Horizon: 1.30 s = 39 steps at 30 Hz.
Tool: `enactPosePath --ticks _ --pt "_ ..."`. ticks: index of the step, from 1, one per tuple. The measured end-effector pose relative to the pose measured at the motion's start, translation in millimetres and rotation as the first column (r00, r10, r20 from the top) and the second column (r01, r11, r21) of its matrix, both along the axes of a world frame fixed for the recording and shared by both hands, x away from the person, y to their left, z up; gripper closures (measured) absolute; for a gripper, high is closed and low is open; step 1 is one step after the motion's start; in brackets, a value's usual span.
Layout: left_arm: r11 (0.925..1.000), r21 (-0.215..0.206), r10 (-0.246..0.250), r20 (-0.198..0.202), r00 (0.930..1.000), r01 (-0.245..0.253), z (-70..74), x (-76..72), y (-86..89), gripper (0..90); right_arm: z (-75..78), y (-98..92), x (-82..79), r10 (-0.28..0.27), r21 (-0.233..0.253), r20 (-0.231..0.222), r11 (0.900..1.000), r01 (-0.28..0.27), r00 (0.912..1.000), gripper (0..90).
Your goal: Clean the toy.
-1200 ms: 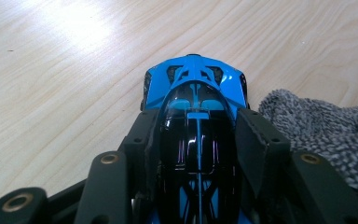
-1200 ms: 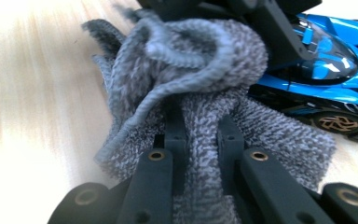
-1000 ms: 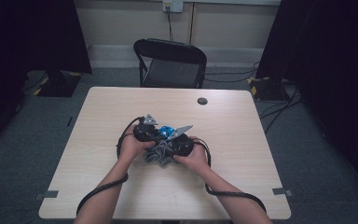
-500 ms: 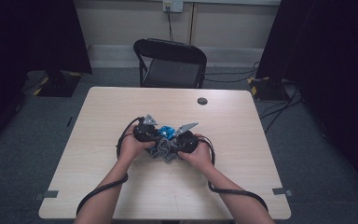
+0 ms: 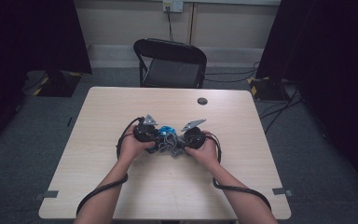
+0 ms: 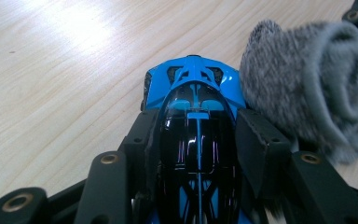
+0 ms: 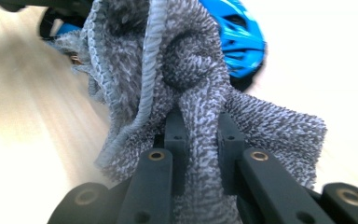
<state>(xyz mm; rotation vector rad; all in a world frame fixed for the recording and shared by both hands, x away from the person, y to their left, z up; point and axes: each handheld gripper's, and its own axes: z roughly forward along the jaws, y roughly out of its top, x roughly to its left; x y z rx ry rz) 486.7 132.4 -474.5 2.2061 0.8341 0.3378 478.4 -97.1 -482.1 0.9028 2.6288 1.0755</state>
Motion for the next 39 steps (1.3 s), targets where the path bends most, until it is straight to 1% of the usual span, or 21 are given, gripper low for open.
enactPosePath --ticks 5,11,17,23,25,33,36,39 --pt "1.0 0.002 0.001 0.0 1.0 -0.001 0.2 0.0 -0.3 51.5 -0.4 -6.3 4.6 -0.024 0.001 0.004 1.0 0.024 0.9997 79.7" --pt "1.0 0.002 0.002 -0.001 1.0 -0.002 0.2 -0.1 -0.3 51.5 -0.4 -8.6 7.6 -0.032 -0.005 0.01 0.999 0.032 0.9994 79.6" --pt "1.0 0.002 0.002 -0.002 1.0 -0.002 0.3 0.0 -0.3 51.4 -0.2 -17.0 13.4 -0.059 -0.008 0.013 0.998 0.059 0.9982 79.6" --pt "1.0 0.001 0.005 -0.001 1.0 -0.005 0.2 -0.1 -0.8 51.4 1.1 -21.2 18.1 -0.08 -0.028 0.021 0.996 0.08 0.9966 79.5" --pt "1.0 0.001 0.006 -0.001 1.0 -0.006 0.2 0.0 -0.8 51.4 1.3 -23.3 19.8 -0.088 -0.027 0.02 0.996 0.088 0.996 79.5" --pt "1.0 -0.001 0.01 -0.001 0.9999 -0.01 0.1 -0.3 -1.0 51.4 1.8 -33.8 27.5 -0.135 -0.023 0.016 0.99 0.136 0.9907 79.6" --pt "0.9999 0.001 0.01 -0.004 0.9999 -0.01 0.4 -0.2 -1.1 51.3 2.9 -38.9 29.9 -0.163 -0.017 0.013 0.986 0.163 0.9866 79.5" --pt "1.0 -0.001 0.008 -0.004 1.0 -0.008 0.2 0.2 -0.8 51.3 4.2 -43.5 30.8 -0.165 -0.011 0.013 0.986 0.166 0.9861 79.5"
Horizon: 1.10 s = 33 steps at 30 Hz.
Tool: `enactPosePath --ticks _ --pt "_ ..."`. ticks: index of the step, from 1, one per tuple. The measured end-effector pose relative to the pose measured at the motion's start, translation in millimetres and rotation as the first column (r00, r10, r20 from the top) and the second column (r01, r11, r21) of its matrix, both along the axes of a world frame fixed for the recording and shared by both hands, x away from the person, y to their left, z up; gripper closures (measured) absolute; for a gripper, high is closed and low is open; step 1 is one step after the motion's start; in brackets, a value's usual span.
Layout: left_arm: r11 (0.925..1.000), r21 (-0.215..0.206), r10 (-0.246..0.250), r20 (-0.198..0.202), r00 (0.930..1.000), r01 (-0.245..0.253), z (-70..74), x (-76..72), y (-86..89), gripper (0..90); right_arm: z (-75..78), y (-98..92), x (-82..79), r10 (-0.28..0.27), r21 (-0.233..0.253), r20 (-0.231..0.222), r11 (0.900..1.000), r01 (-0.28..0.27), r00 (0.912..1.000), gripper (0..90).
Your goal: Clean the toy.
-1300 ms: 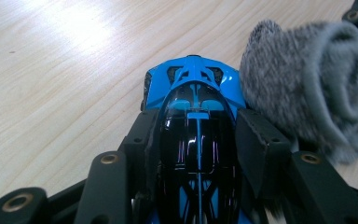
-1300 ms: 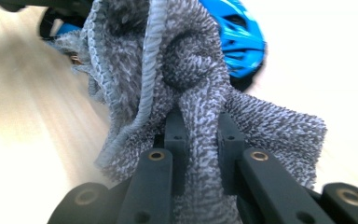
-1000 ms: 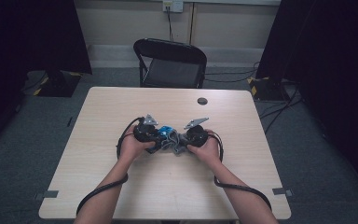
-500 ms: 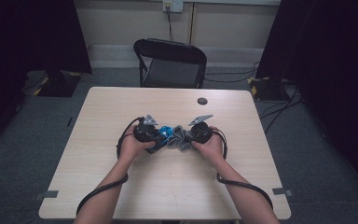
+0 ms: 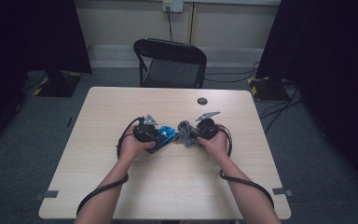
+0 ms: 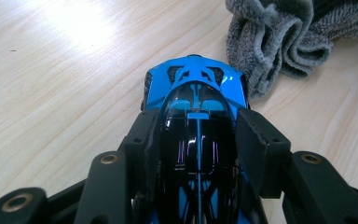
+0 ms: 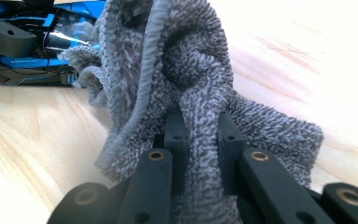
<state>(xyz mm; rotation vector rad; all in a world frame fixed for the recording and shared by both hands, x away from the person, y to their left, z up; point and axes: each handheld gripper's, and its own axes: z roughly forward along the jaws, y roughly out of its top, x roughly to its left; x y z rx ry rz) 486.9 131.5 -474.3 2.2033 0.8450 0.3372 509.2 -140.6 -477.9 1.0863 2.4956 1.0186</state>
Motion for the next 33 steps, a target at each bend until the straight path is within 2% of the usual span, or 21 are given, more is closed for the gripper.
enactPosePath --ticks 4,6,9,15,18,21,25,26,27,28,33 --pt "1.0 0.001 0.006 -0.013 0.9999 -0.006 0.9 1.1 -1.0 51.2 3.4 -5.8 -1.4 -0.005 0.003 0.005 1.0 0.005 1.0 79.5" --pt "1.0 0.004 0.006 -0.005 1.0 -0.006 0.9 1.8 -1.3 50.6 6.8 -8.9 -2.6 -0.004 0.011 0.01 1.0 0.004 0.9999 79.5" --pt "0.9999 -0.006 -0.011 -0.007 0.9999 0.011 -1.1 1.5 -3.9 43.6 12.7 -12.6 -5.0 0.002 0.017 0.022 1.0 -0.003 0.9997 79.5" --pt "0.9995 0.005 -0.031 -0.01 0.9995 0.031 0.1 3.0 -6.8 38.6 18.7 -18.0 -11.0 0.019 0.019 0.039 1.0 -0.02 0.999 79.4" --pt "0.9986 0.008 -0.052 -0.024 0.9983 0.052 0.8 2.4 -7.6 33.5 20.9 -21.7 -15.4 0.028 0.032 0.04 0.999 -0.029 0.9988 79.4" --pt "0.9988 0.006 -0.049 -0.037 0.9981 0.049 2.5 1.6 -6.1 33.4 22.0 -23.1 -18.2 0.036 0.032 0.04 0.999 -0.037 0.9985 79.4" --pt "0.999 -0.009 -0.044 -0.044 0.9981 0.043 6.4 -1.1 -1.1 32.7 24.7 -25.7 -25.0 0.049 0.048 0.041 0.998 -0.051 0.9979 79.4" --pt "0.9986 -0.037 -0.041 -0.055 0.9977 0.039 10.1 -2.8 0.7 33.3 25.5 -26.6 -27.8 0.056 0.048 0.041 0.997 -0.058 0.9976 79.4" --pt "0.9986 -0.037 -0.041 -0.055 0.9977 0.039 10.1 -2.8 0.7 34.0 25.8 -26.6 -28.9 0.058 0.05 0.041 0.997 -0.06 0.9975 79.4" --pt "0.9971 -0.064 -0.044 -0.059 0.9973 0.041 16.0 -6.1 0.5 33.5 26.2 -26.5 -30.6 0.062 0.049 0.04 0.997 -0.064 0.9973 79.3" --pt "0.9958 -0.083 -0.044 -0.054 0.9976 0.04 25.7 -12.5 0.6 31.6 28.2 -22.4 -40.0 0.088 0.059 0.042 0.994 -0.09 0.9953 79.3"
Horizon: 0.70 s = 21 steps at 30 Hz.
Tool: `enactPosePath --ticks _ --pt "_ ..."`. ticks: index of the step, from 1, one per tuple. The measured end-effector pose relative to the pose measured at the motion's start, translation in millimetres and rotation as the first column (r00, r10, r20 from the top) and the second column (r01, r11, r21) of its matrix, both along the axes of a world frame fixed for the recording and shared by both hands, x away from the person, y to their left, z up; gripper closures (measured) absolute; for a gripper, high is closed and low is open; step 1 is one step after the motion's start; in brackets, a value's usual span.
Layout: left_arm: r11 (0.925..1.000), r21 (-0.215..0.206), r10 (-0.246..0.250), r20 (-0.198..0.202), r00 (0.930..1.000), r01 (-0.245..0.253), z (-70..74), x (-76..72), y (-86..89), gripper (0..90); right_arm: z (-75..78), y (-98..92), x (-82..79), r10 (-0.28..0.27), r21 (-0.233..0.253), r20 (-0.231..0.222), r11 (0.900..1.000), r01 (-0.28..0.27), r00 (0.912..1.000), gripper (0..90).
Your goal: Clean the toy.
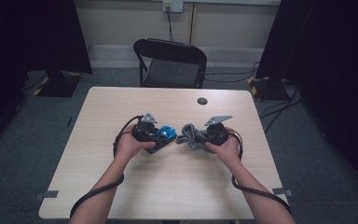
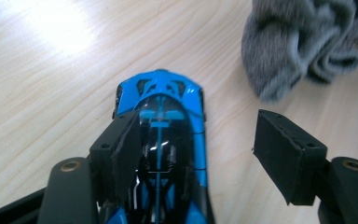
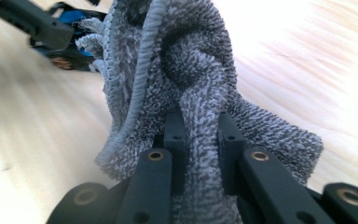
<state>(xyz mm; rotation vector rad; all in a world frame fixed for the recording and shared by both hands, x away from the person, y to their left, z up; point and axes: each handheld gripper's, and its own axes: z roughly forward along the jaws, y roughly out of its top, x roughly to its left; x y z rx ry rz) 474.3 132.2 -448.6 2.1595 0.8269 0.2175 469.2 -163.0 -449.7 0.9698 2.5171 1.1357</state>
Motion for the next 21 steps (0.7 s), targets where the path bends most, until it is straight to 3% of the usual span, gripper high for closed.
enactPosePath --ticks 5,6,7,15,21 --pt "0.999 -0.045 0.004 0.011 0.9999 -0.004 10.5 -10.7 4.0 30.4 4.3 11.0 -16.4 0.056 0.029 -0.006 0.998 -0.056 0.9984 79.1" --pt "0.9961 -0.088 0.01 0.019 0.9998 -0.008 15.2 -15.8 7.0 29.0 4.2 15.9 -23.7 0.087 0.042 -0.01 0.995 -0.087 0.9961 79.0" --pt "0.9948 -0.101 0.011 0.024 0.9997 -0.009 18.1 -19.2 9.3 29.0 3.4 17.9 -26.2 0.096 0.041 -0.013 0.995 -0.095 0.9953 78.9" --pt "0.9933 -0.116 0.001 0.033 0.9994 0.003 22.5 -33.4 13.5 28.2 -9.1 40.7 -40.6 0.162 0.044 -0.043 0.986 -0.16 0.9859 78.6" --pt "0.9912 -0.131 -0.015 0.029 0.9995 0.019 21.1 -39.3 12.0 28.1 -25.0 61.8 -49.8 0.219 0.02 -0.067 0.976 -0.218 0.9735 77.5"
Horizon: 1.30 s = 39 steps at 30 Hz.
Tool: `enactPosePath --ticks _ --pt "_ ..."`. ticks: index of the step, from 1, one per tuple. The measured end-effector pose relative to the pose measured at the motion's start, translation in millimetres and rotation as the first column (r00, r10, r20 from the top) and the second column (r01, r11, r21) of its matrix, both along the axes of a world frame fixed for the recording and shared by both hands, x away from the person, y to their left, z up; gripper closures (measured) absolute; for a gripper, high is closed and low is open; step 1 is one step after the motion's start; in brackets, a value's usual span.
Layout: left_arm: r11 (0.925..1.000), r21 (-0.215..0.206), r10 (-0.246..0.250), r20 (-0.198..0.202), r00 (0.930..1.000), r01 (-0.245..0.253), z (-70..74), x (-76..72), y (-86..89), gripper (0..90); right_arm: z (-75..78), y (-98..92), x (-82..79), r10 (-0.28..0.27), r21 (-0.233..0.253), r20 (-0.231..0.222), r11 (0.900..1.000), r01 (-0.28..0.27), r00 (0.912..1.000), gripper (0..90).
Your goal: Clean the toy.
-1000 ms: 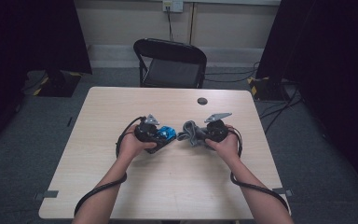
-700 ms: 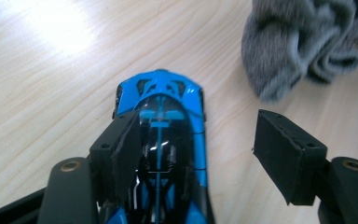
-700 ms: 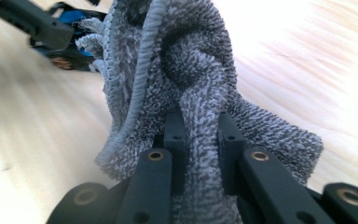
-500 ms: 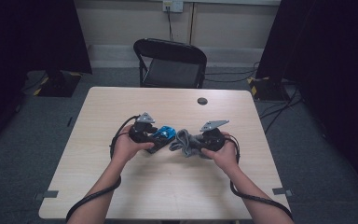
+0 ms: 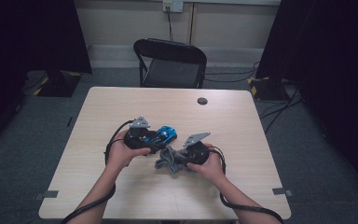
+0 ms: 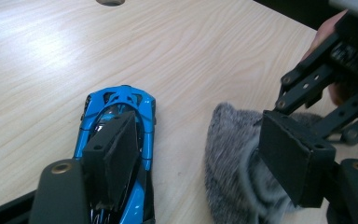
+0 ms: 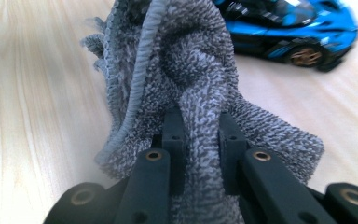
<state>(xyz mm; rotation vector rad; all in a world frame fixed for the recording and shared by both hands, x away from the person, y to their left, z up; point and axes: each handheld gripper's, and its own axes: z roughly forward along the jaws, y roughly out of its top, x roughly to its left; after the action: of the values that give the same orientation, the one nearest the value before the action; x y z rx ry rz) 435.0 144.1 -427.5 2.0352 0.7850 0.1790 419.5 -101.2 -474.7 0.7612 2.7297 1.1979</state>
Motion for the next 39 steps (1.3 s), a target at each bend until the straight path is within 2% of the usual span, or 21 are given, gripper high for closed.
enactPosePath --ticks 3,5,8,9,10,11,13,16,20,21,23,25,28,31,35,39 --pt "0.9999 -0.014 0.004 -0.006 1.0 -0.004 -0.8 -0.3 1.3 28.3 -2.3 2.6 -1.5 0.01 -0.007 0.0 1.0 -0.01 1.0 75.6" --pt "1.0 -0.006 0.006 -0.013 0.9999 -0.006 -1.9 -0.6 2.3 28.3 -1.6 2.9 -2.6 0.003 -0.012 -0.006 1.0 -0.003 1.0 67.6" --pt "1.0 -0.007 0.0 -0.013 0.9999 0.0 -1.6 -1.6 0.8 28.4 4.0 -0.1 -1.6 0.013 -0.025 0.012 1.0 -0.012 0.9999 59.7" --pt "1.0 -0.006 -0.003 -0.012 0.9999 0.003 -0.7 -2.3 -0.6 28.4 4.0 -0.1 -1.6 0.013 -0.025 0.012 1.0 -0.012 0.9999 59.7" --pt "0.9999 -0.006 -0.014 -0.004 0.9999 0.014 0.9 -3.7 -4.1 28.4 8.9 -4.9 0.2 0.002 -0.006 -0.002 1.0 -0.002 1.0 52.5" --pt "0.9999 -0.006 -0.014 -0.004 0.9999 0.014 0.9 -3.7 -4.1 28.4 8.9 -4.9 0.2 0.002 -0.006 -0.002 1.0 -0.002 1.0 52.5" --pt "0.9995 -0.011 -0.029 0.002 0.9996 0.029 1.6 -5.0 -10.4 28.4 17.0 -14.4 3.5 -0.016 0.001 0.012 1.0 0.016 0.9998 45.9" --pt "0.9989 -0.004 -0.047 0.004 0.9989 0.047 1.4 -6.6 -17.6 28.4 21.8 -21.6 6.8 -0.022 0.004 0.024 1.0 0.022 0.9995 44.7" --pt "0.9968 0.006 -0.079 0.004 0.9969 0.079 -1.2 -9.0 -30.3 28.4 26.6 -38.4 18.6 -0.046 0.014 0.032 0.999 0.046 0.9984 35.9" --pt "0.9954 0.017 -0.094 0.002 0.9956 0.094 -2.9 -9.9 -35.3 28.6 26.4 -42.2 23.2 -0.052 -0.006 0.016 0.999 0.052 0.9985 34.4" --pt "0.9928 0.023 -0.117 -0.002 0.9931 0.117 -6.4 -11.5 -42.8 29.6 24.1 -47.5 27.2 -0.076 -0.035 0.03 0.996 0.077 0.9966 34.3" --pt "0.9899 0.033 -0.138 -0.004 0.9904 0.138 -10.7 -13.5 -50.5 30.4 21.2 -53.1 29.7 -0.097 -0.018 0.054 0.995 0.098 0.9938 33.2" --pt "0.9835 0.052 -0.173 -0.006 0.9849 0.173 -16.8 -16.9 -61.3 31.4 19.1 -57.2 32.7 -0.128 -0.002 0.065 0.992 0.128 0.9897 28.7" --pt "0.9754 0.083 -0.204 -0.008 0.9789 0.204 -24.3 -19.5 -71.7 31.9 19.3 -58.4 35.9 -0.145 -0.006 0.069 0.989 0.145 0.9871 24.3" --pt "0.9694 0.115 -0.216 -0.022 0.9761 0.217 -33.6 -20.7 -78.2 34.5 21.6 -57.5 39.3 -0.166 -0.002 0.069 0.986 0.167 0.9836 19.2" --pt "0.9578 0.173 -0.226 -0.042 0.9733 0.23 -46.1 -24.1 -79.2 36.2 22.6 -55.8 41.3 -0.167 0.006 0.073 0.986 0.167 0.9832 17.5"
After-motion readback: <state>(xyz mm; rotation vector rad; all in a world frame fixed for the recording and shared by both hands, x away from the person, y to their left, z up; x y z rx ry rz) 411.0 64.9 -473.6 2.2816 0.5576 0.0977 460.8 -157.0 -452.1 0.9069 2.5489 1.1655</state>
